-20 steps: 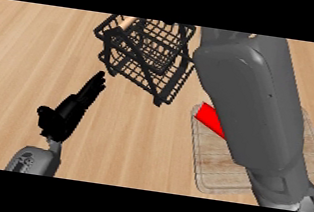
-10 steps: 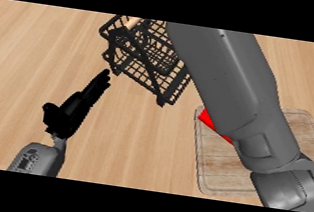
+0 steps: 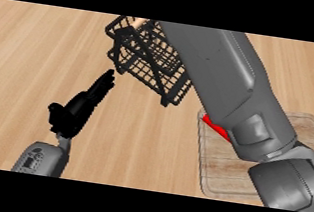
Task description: Pick the cupcake from the cutting board and place it in the tiered basket
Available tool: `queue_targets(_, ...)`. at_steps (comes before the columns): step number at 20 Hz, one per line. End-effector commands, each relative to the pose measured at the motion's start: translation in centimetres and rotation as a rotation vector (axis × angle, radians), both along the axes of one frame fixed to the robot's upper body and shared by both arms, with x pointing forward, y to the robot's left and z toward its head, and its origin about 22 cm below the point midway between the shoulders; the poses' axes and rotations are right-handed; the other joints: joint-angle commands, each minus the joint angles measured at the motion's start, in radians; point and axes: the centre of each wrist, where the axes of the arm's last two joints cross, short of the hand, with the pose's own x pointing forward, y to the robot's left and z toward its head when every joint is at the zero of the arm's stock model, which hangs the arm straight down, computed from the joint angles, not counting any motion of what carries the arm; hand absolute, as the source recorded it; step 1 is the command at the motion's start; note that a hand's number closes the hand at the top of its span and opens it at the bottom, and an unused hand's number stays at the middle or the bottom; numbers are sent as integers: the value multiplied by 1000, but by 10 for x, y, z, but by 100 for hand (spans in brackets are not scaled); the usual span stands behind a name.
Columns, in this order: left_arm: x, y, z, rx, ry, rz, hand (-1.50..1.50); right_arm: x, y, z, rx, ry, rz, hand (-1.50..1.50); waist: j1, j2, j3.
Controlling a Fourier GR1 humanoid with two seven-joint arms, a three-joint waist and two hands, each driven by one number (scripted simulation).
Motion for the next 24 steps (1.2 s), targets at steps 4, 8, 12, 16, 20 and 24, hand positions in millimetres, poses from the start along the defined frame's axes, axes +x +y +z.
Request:
queue_targets(4,-7,17,-5,-1,9,8,0,8,-8,-2,308,212,-59,-150,-5,-3,0)
queue_targets(8,1,13,-5,14,18,23,0,5,0,3,381,131,-72,-150,-15,-2,0)
queue_targets(12,2,8,4,7,21,18,0,2,9,4,359,-18,-175,-150,-26,-8,0)
queue_targets(16,-11,32,-10,15,28,76,0,13,-15,12,276,-165,-352,-150,-68,-18,0)
queue_targets(20,-13,34,-10,15,43,89,0,22,-43,19,265,-298,-487,-150,-97,-27,1)
queue_targets(24,-19,34,-19,-7,58,142,0,21,-66,20,329,-387,-526,-150,-137,-41,3)
